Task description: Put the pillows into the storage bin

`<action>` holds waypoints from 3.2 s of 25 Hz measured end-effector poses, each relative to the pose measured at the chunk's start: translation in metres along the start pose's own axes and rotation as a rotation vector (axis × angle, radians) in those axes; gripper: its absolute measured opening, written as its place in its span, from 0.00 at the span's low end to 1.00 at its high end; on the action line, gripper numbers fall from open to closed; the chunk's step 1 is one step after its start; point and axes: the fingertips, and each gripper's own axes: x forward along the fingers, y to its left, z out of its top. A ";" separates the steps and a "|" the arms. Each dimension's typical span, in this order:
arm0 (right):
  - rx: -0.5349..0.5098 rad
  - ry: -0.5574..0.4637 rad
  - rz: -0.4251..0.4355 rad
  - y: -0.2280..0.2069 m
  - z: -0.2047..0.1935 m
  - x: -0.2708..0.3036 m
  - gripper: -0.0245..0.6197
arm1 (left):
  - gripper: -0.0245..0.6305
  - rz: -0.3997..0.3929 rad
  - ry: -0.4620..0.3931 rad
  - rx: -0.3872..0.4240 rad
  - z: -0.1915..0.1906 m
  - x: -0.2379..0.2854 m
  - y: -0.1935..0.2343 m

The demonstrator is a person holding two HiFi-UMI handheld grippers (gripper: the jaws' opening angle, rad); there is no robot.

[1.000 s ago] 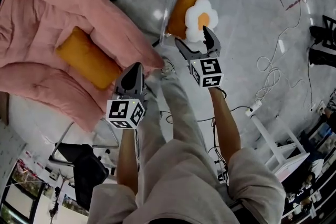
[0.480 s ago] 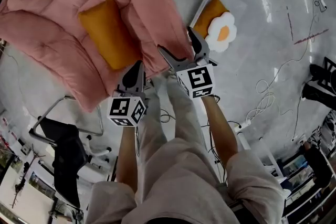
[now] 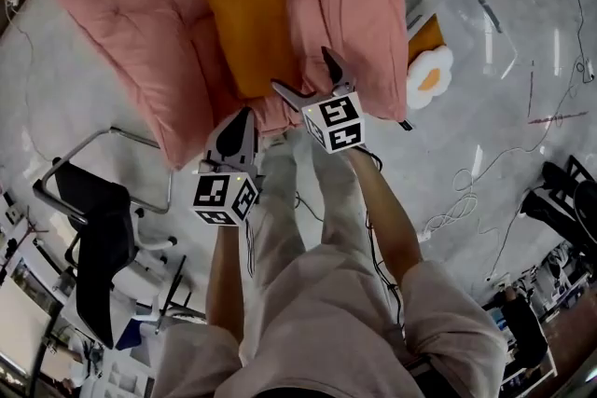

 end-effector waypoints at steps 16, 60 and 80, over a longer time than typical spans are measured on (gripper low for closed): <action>0.272 0.284 0.063 0.011 -0.123 0.153 0.91 | 0.06 0.048 0.035 -0.074 -0.041 -0.039 0.089; 0.122 -0.204 -0.222 -0.110 0.042 -0.165 0.59 | 0.06 -0.189 0.073 0.185 -0.004 0.040 -0.120; 0.729 -0.191 -0.590 -0.356 -0.201 -0.343 0.72 | 0.06 -0.408 0.208 0.354 -0.051 0.114 -0.289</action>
